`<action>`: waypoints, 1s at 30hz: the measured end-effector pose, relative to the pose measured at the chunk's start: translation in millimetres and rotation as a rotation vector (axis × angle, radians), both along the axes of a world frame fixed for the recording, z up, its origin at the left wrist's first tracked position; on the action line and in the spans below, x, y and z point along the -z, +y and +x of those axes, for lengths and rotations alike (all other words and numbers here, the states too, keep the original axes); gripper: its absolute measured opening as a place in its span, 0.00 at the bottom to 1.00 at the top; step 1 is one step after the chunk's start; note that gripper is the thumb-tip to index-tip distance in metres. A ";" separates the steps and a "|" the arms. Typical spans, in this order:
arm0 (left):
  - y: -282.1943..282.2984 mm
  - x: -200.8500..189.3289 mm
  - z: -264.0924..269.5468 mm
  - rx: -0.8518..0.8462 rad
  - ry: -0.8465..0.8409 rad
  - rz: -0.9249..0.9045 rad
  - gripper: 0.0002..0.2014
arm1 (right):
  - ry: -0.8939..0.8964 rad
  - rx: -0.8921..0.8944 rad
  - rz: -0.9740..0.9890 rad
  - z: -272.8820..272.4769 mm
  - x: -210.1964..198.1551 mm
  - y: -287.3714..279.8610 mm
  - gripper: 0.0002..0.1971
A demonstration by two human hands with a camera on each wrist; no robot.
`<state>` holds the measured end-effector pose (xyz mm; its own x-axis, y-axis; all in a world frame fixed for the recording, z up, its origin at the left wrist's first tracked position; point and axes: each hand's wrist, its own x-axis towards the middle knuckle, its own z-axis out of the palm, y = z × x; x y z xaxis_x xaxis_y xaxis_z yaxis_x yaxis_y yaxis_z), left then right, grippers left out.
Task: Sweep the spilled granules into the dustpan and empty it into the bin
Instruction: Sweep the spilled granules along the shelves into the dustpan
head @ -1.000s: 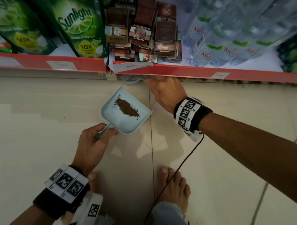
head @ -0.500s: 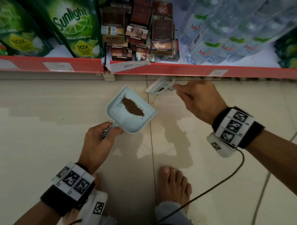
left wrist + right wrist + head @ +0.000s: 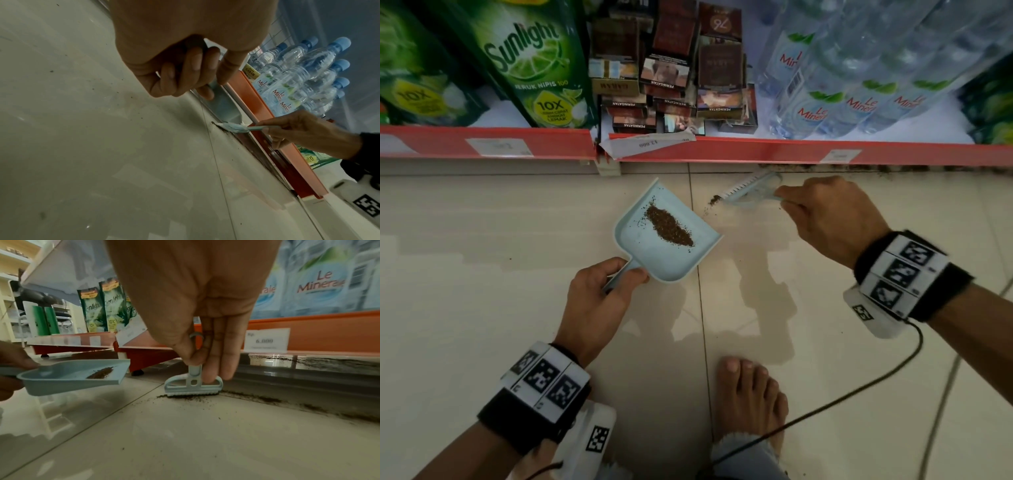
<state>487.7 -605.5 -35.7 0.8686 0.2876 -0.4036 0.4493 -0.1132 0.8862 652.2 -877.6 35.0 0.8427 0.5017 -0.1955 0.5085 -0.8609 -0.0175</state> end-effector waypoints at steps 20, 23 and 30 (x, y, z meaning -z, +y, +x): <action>6.2 5.6 -14.4 -0.037 0.059 0.074 0.12 | 0.116 -0.225 0.020 5.0 6.8 36.5 0.15; 8.0 8.6 -14.7 -0.024 0.060 0.105 0.11 | 0.092 -0.201 0.111 6.1 -3.8 7.7 0.15; -2.2 7.8 -12.7 0.016 0.002 0.066 0.11 | 0.029 -0.298 0.394 16.4 15.0 50.8 0.16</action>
<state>475.0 -607.6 -43.5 0.8726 0.2998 -0.3857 0.4485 -0.1786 0.8758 668.6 -826.8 20.0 0.6484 0.7605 0.0361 0.7258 -0.6032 -0.3307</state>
